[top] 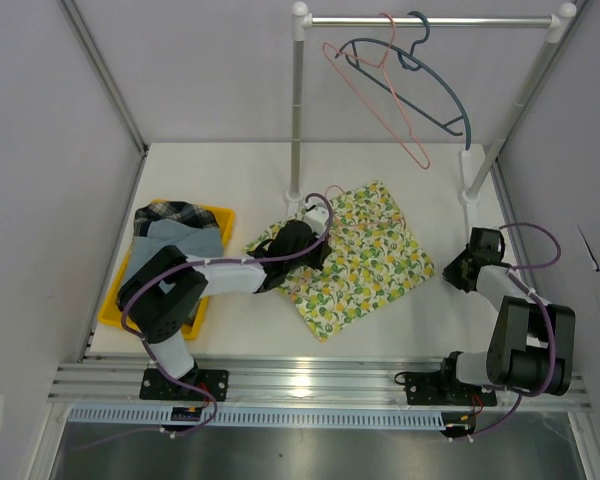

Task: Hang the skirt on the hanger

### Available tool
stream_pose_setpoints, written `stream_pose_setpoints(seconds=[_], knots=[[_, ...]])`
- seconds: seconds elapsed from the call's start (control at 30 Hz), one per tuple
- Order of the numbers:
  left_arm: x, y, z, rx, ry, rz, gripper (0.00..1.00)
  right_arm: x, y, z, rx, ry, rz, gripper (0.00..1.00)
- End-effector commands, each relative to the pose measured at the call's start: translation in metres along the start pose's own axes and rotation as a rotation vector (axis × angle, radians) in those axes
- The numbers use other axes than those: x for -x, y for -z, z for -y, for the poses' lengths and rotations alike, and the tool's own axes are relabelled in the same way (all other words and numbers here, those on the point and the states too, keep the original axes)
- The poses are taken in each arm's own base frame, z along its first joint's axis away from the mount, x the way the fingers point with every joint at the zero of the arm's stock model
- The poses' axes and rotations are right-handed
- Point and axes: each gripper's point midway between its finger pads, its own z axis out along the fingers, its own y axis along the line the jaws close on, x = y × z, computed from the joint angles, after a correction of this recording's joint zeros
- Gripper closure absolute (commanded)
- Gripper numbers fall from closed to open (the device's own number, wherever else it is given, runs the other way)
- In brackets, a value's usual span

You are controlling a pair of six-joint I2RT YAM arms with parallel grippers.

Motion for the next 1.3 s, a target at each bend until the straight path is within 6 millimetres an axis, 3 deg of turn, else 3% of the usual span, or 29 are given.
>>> stream_pose_setpoints(seconds=[0.0,0.13,0.3,0.43,0.57,0.83,0.87,0.93,1.0,1.03,1.07,1.1,1.13,1.2,1.27], knots=[[0.052,-0.001,-0.001,0.001,0.000,0.144,1.00,0.008,0.002,0.001,0.029,0.007,0.029,0.86],[0.061,0.005,0.004,-0.028,-0.002,0.168,1.00,0.007,0.004,-0.006,0.072,0.001,0.015,0.86],[0.075,0.020,0.008,-0.044,-0.020,0.202,1.00,0.005,0.014,-0.017,0.131,0.007,0.007,0.75],[0.085,0.035,0.014,-0.052,-0.034,0.229,1.00,0.008,0.041,-0.044,0.214,0.053,0.059,0.61],[0.098,0.048,0.020,-0.025,-0.079,0.227,1.00,-0.003,0.058,-0.064,0.271,0.094,0.060,0.50],[0.117,0.075,0.029,0.015,-0.108,0.224,1.00,-0.023,0.092,-0.102,0.397,0.124,0.053,0.45],[0.130,0.084,0.031,0.022,-0.106,0.243,1.00,-0.024,0.096,-0.105,0.407,0.127,0.058,0.45],[0.135,0.097,0.029,0.081,-0.122,0.206,1.00,-0.023,0.103,-0.110,0.427,0.128,0.062,0.45],[0.155,0.115,0.031,0.124,-0.143,0.211,1.00,-0.016,0.111,-0.116,0.447,0.129,0.074,0.45],[0.163,0.125,0.024,0.182,-0.153,0.185,1.00,-0.013,0.116,-0.120,0.458,0.130,0.082,0.45],[0.181,0.135,0.024,0.203,-0.151,0.202,1.00,-0.010,0.120,-0.122,0.465,0.133,0.088,0.45],[0.182,0.135,0.019,0.234,-0.164,0.172,1.00,-0.004,0.128,-0.127,0.481,0.131,0.107,0.45],[0.200,0.145,0.015,0.277,-0.160,0.191,1.00,-0.002,0.131,-0.129,0.485,0.134,0.108,0.45],[0.205,0.155,0.009,0.328,-0.179,0.143,1.00,0.003,0.138,-0.134,0.501,0.136,0.117,0.45],[0.223,0.163,0.003,0.390,-0.180,0.147,1.00,0.009,0.147,-0.142,0.523,0.140,0.128,0.45]])
